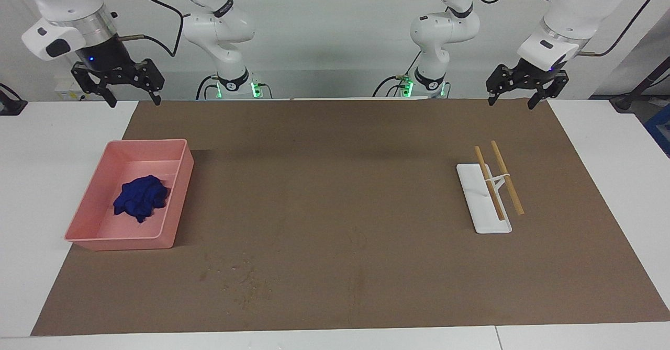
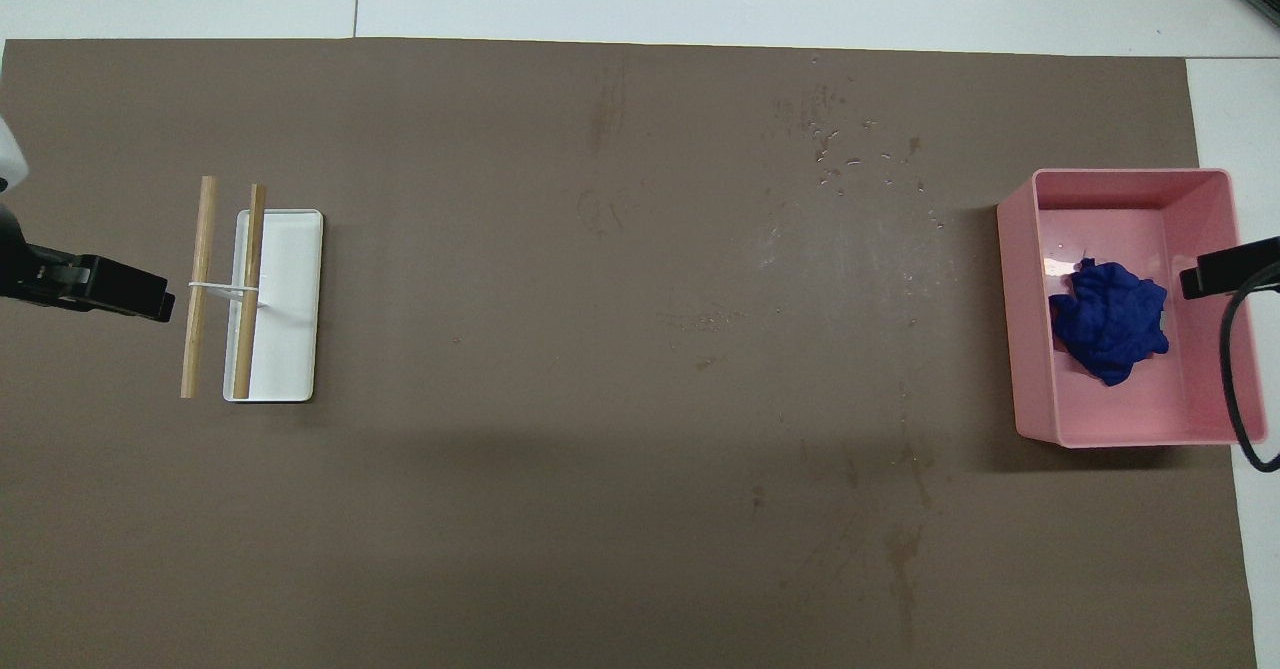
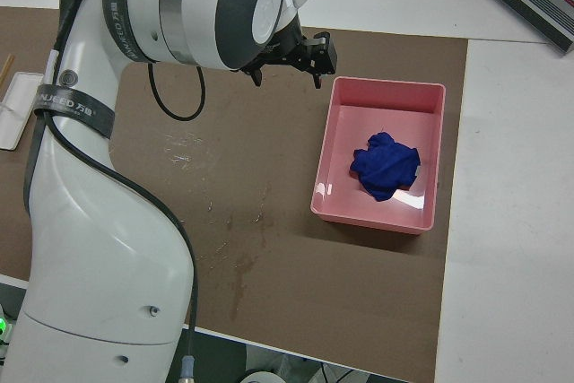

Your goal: Wipe water with towel using both arms

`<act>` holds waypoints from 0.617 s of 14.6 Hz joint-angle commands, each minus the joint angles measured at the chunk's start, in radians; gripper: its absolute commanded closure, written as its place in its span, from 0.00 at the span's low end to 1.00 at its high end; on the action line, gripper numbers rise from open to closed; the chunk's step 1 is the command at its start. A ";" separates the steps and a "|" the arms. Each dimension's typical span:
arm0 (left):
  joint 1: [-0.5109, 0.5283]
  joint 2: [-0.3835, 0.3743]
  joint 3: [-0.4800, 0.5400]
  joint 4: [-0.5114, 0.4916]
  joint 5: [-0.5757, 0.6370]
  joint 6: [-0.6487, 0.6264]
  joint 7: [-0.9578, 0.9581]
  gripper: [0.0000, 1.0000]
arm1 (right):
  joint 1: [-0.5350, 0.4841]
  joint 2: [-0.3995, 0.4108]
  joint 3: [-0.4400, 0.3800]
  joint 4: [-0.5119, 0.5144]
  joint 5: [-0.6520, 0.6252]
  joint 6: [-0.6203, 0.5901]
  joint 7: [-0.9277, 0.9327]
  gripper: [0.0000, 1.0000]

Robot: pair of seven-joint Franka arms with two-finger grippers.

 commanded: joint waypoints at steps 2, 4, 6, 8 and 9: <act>0.005 -0.025 -0.002 -0.023 0.012 -0.007 -0.006 0.00 | -0.005 0.002 0.008 0.006 0.009 0.013 0.001 0.00; 0.005 -0.025 -0.002 -0.023 0.012 -0.007 -0.006 0.00 | -0.005 0.002 0.008 0.003 0.009 0.013 0.001 0.00; 0.006 -0.025 -0.002 -0.023 0.010 -0.006 -0.006 0.00 | -0.006 0.002 0.008 0.004 0.009 0.012 0.001 0.00; 0.005 -0.025 -0.002 -0.023 0.012 -0.007 -0.006 0.00 | -0.006 0.002 0.006 0.003 0.009 0.012 0.001 0.00; 0.005 -0.025 -0.002 -0.023 0.012 -0.006 -0.006 0.00 | -0.006 0.002 0.006 0.003 0.009 0.012 0.001 0.00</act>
